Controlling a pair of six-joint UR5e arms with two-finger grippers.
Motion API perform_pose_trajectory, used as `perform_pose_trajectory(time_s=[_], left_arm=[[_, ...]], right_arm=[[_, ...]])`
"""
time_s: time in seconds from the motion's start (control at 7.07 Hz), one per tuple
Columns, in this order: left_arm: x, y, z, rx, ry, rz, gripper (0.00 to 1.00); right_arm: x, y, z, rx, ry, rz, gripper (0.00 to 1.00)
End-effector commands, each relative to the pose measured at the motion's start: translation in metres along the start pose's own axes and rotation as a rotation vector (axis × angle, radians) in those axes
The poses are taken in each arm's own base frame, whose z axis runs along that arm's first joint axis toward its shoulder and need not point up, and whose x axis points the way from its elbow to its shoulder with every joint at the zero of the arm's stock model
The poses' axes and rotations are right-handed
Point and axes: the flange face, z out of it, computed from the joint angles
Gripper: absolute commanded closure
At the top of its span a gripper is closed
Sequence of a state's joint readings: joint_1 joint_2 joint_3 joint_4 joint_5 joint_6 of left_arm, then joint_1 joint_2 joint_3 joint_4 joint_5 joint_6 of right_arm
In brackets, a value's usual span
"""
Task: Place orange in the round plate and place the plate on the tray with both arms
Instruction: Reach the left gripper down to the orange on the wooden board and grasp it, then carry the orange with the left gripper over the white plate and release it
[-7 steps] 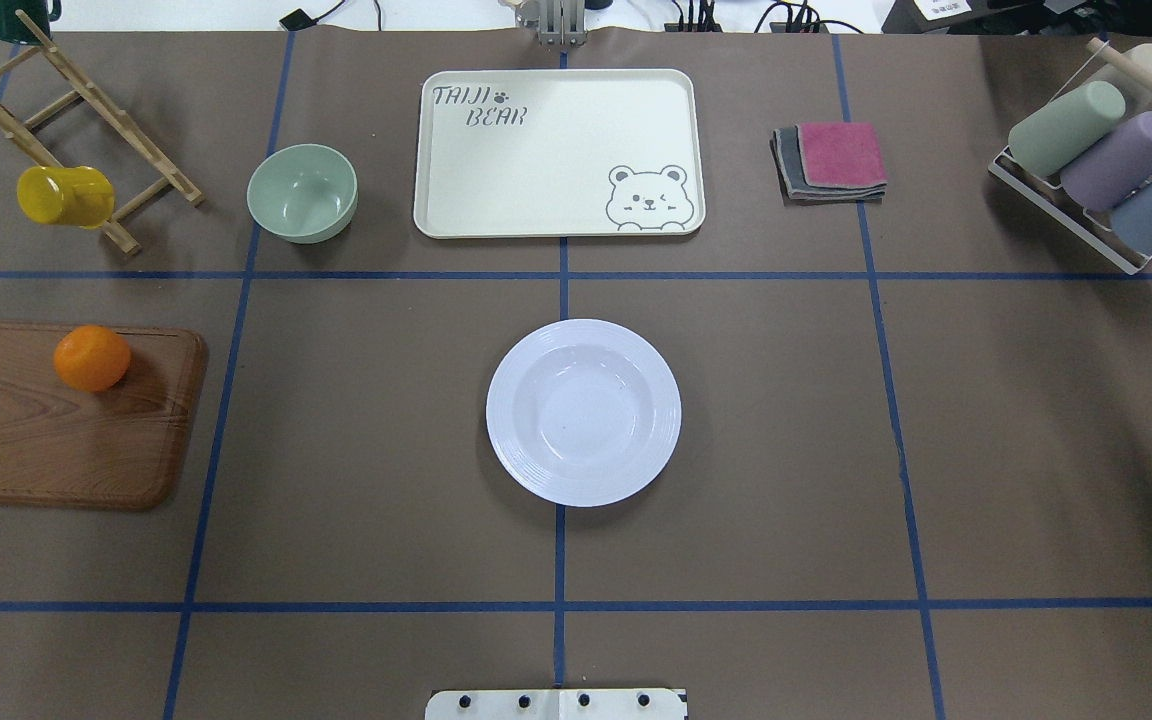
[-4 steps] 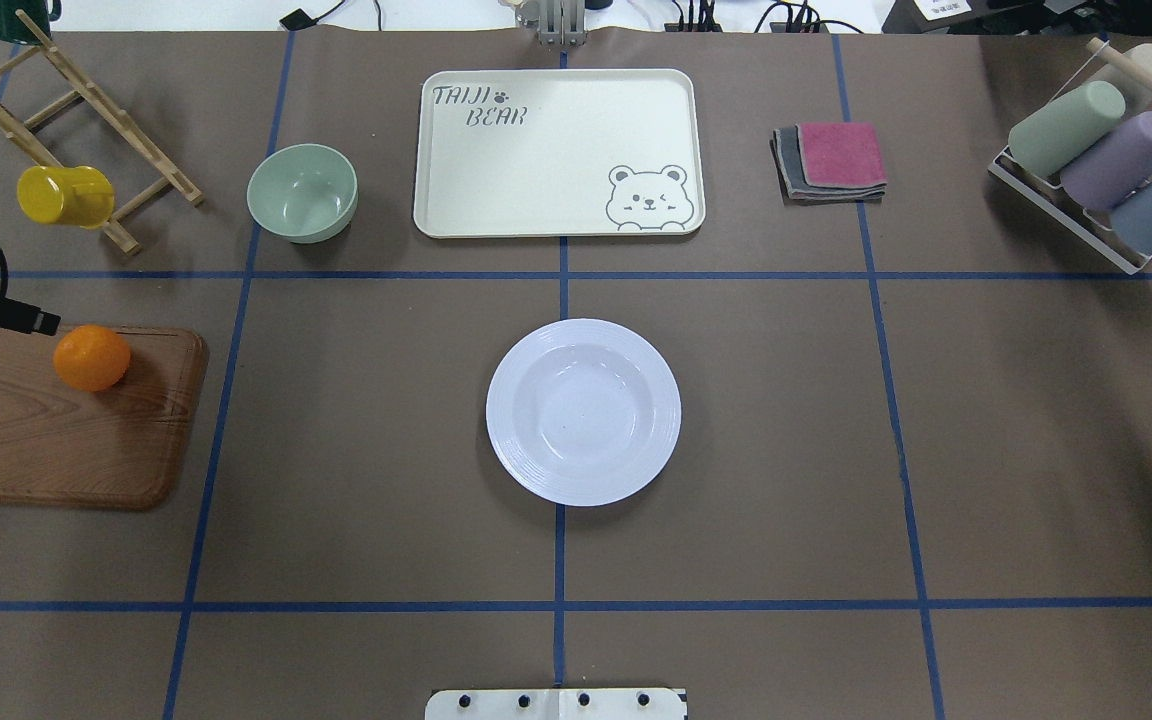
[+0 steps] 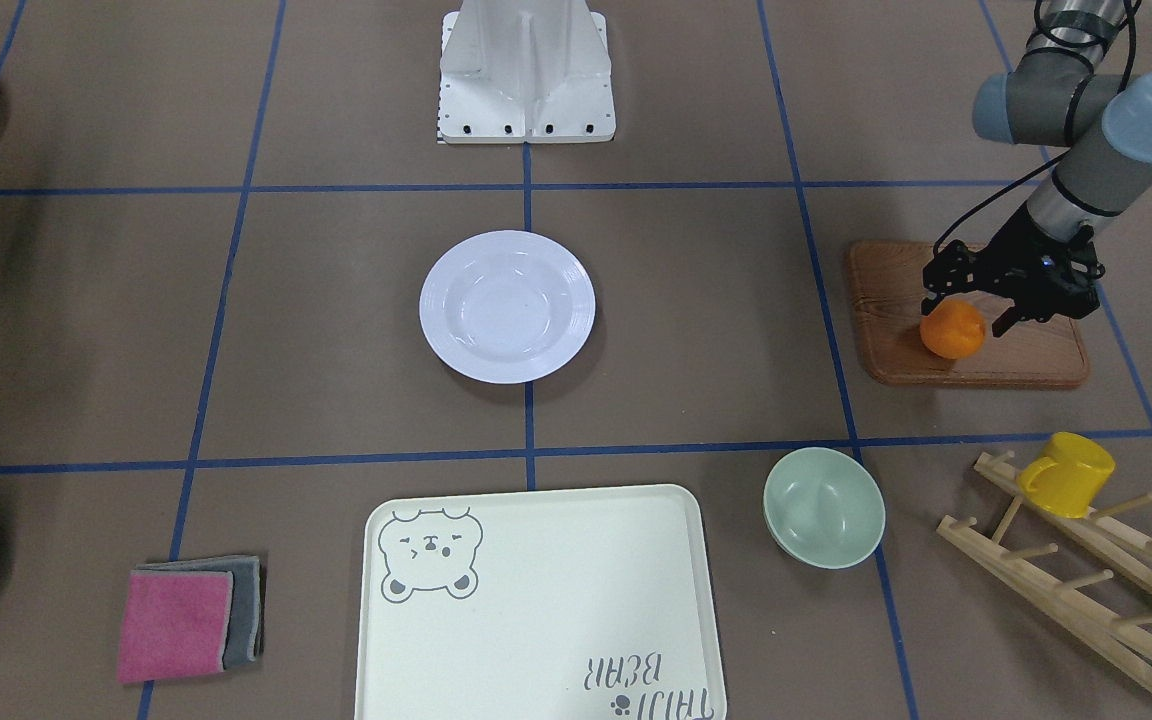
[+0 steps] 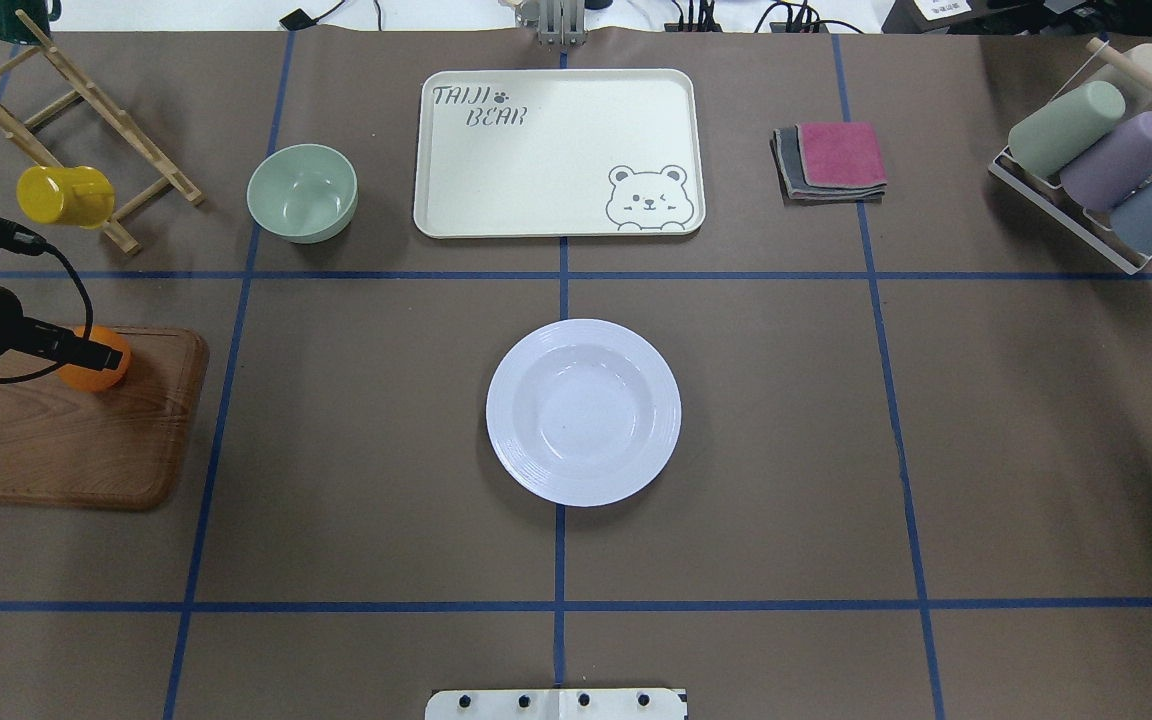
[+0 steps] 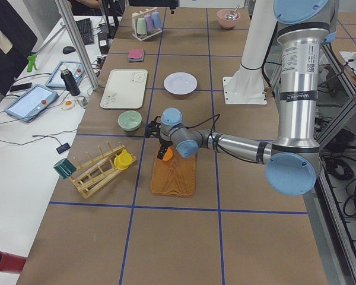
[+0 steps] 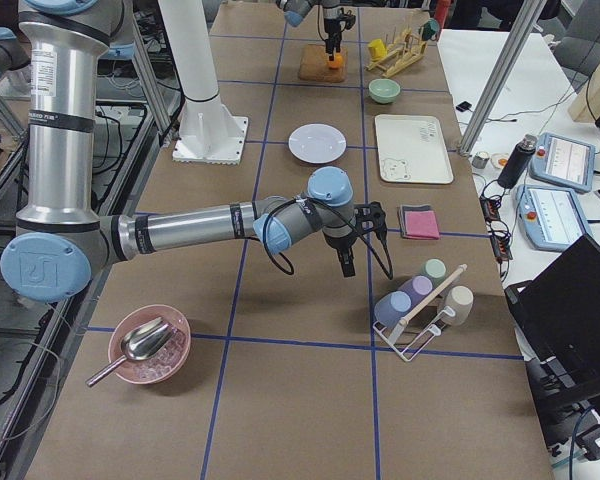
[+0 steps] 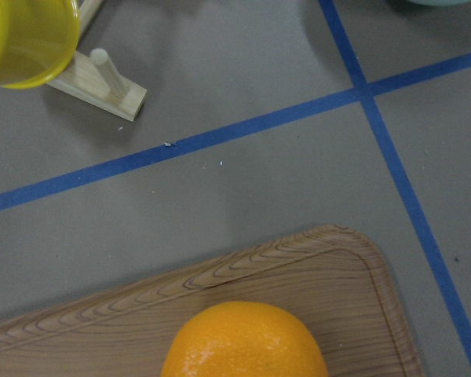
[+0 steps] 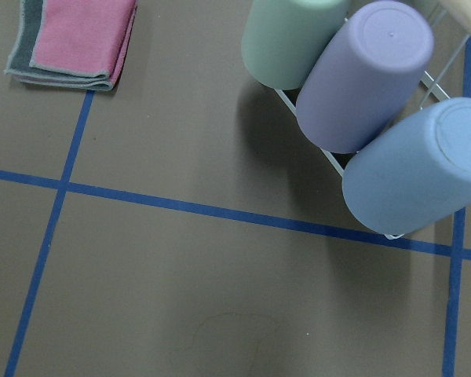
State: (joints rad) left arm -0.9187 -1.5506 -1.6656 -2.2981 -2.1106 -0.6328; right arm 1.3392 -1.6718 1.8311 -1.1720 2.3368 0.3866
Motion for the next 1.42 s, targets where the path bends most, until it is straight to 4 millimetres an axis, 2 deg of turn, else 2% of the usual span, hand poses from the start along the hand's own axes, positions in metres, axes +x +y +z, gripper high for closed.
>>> perform_pose_trajectory(time_s=[0.0, 0.28, 0.57, 0.71, 0.85, 0.99, 1.13, 1.27], left_arm=[[-0.005, -0.007, 0.016, -0.006, -0.007, -0.002, 0.0], [-0.007, -0.003, 0.025, -0.017, -0.008, 0.004, 0.03], [-0.002, 0.0, 0.015, 0.016, 0.017, 0.022, 1.0], [0.023, -0.009, -0.009, 0.026, 0.06, 0.031, 1.0], [0.059, -0.031, -0.036, -0.008, 0.053, -0.012, 1.0], [0.115, -0.077, -0.065, -0.013, 0.045, -0.082, 1.0], [0.172, -0.122, -0.078, -0.014, 0.05, -0.149, 1.0], [0.239, -0.138, -0.072, -0.028, 0.031, -0.19, 1.0]], right_arm=[[0.0, -0.001, 0.0, 0.0, 0.0, 0.0, 0.0], [0.001, -0.001, 0.0, 0.004, 0.01, 0.0, 0.0], [0.001, -0.001, -0.001, 0.007, 0.01, 0.0, 0.0], [0.0, -0.001, 0.0, 0.005, 0.01, -0.001, 0.0], [-0.001, -0.002, -0.001, 0.007, 0.005, 0.0, 0.0], [-0.007, -0.007, -0.003, 0.015, -0.003, 0.051, 0.0], [-0.023, -0.012, -0.001, 0.032, -0.027, 0.098, 0.0], [-0.043, -0.014, 0.003, 0.068, -0.075, 0.157, 0.0]])
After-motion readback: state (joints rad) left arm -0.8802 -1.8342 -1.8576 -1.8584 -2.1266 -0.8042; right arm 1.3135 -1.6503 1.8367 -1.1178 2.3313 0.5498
